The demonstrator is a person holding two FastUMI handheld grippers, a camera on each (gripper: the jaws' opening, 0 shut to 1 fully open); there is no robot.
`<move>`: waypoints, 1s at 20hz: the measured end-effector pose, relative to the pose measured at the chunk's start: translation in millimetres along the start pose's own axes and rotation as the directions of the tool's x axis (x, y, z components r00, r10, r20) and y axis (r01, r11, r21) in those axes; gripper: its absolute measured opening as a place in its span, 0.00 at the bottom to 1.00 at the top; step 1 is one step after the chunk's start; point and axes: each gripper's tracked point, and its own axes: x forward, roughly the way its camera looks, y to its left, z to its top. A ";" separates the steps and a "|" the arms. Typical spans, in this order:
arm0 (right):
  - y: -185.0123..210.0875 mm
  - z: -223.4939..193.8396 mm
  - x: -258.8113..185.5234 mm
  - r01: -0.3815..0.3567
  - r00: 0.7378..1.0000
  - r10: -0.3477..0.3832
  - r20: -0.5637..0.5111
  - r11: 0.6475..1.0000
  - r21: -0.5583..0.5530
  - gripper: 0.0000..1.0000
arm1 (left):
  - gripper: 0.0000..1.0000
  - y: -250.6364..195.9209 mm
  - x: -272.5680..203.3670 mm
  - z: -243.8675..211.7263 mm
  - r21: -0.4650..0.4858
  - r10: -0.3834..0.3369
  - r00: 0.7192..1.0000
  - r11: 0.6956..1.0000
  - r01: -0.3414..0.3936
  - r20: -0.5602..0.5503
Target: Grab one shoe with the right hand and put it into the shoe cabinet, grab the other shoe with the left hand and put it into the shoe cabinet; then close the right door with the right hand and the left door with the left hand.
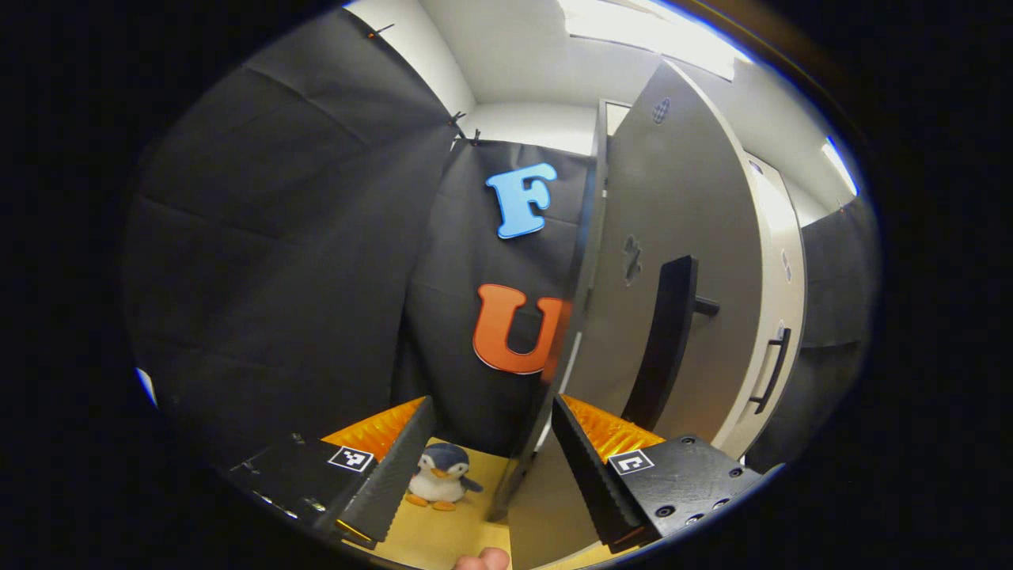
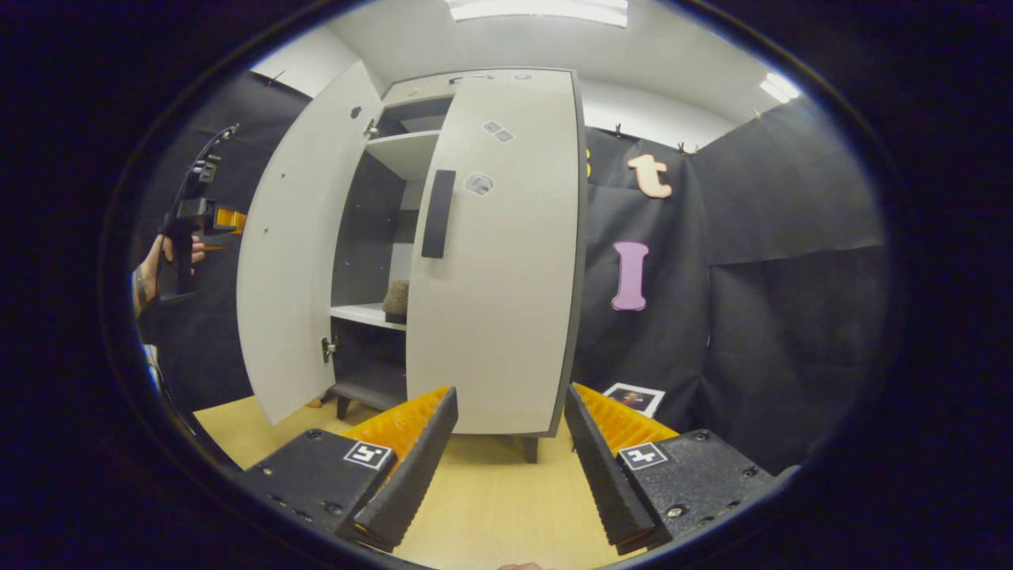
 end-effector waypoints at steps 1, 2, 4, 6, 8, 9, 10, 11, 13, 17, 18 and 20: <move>-2.7 -0.1 -0.8 0.007 1.000 -0.007 0.001 1.000 0.000 0.90 | 0.92 -11.8 -0.3 -3.3 -0.010 -0.020 1.000 1.000 0.020 -0.004; -6.5 0.1 -2.2 0.017 1.000 -0.017 0.001 1.000 0.002 0.90 | 0.92 -22.6 0.5 -8.7 -0.025 -0.045 0.999 0.999 0.045 -0.008; -13.3 0.8 -3.2 0.034 0.999 -0.034 -0.001 0.999 0.012 0.90 | 0.92 -44.5 3.0 -16.5 -0.060 -0.092 0.996 0.994 0.091 -0.020; -20.5 2.5 -2.1 0.051 0.999 -0.051 0.001 0.999 0.018 0.89 | 0.92 -63.6 7.0 -20.8 -0.062 -0.125 0.992 0.990 0.124 -0.019; -25.7 3.4 -1.6 0.070 0.998 -0.070 0.004 0.997 0.024 0.90 | 0.92 -79.8 17.6 -24.8 -0.051 -0.149 0.989 0.988 0.148 -0.014; -27.7 4.1 -2.5 0.076 0.997 -0.077 0.005 0.997 0.032 0.90 | 0.92 -87.8 23.4 -29.3 -0.049 -0.159 0.987 0.986 0.158 -0.023; -28.8 3.9 -4.2 0.083 0.997 -0.083 0.007 0.996 0.040 0.90 | 0.92 -95.3 29.8 -32.6 -0.047 -0.166 0.986 0.985 0.165 -0.031; -30.6 4.0 -5.0 0.091 0.996 -0.091 0.006 0.995 0.044 0.90 | 0.92 -100.8 36.4 -35.7 -0.046 -0.169 0.985 0.985 0.167 -0.035; -33.9 4.0 -7.5 0.103 0.995 -0.104 0.006 0.993 0.052 0.90 | 0.92 -100.4 44.7 -38.9 -0.042 -0.145 0.989 0.989 0.143 -0.038; -36.1 6.1 -11.2 0.114 0.993 -0.114 0.009 0.992 0.058 0.90 | 0.92 -80.1 34.7 -31.2 -0.019 -0.073 0.997 0.997 0.073 -0.008; -36.0 6.0 -10.6 0.114 0.993 -0.115 0.008 0.992 0.060 0.90 | 0.92 -80.3 25.4 -29.3 -0.021 -0.077 0.997 0.997 0.077 -0.007; -35.3 3.4 -9.0 0.113 0.994 -0.113 -0.003 0.992 0.063 0.90 | 0.92 -82.9 3.6 -24.6 -0.023 -0.088 0.996 0.996 0.088 0.004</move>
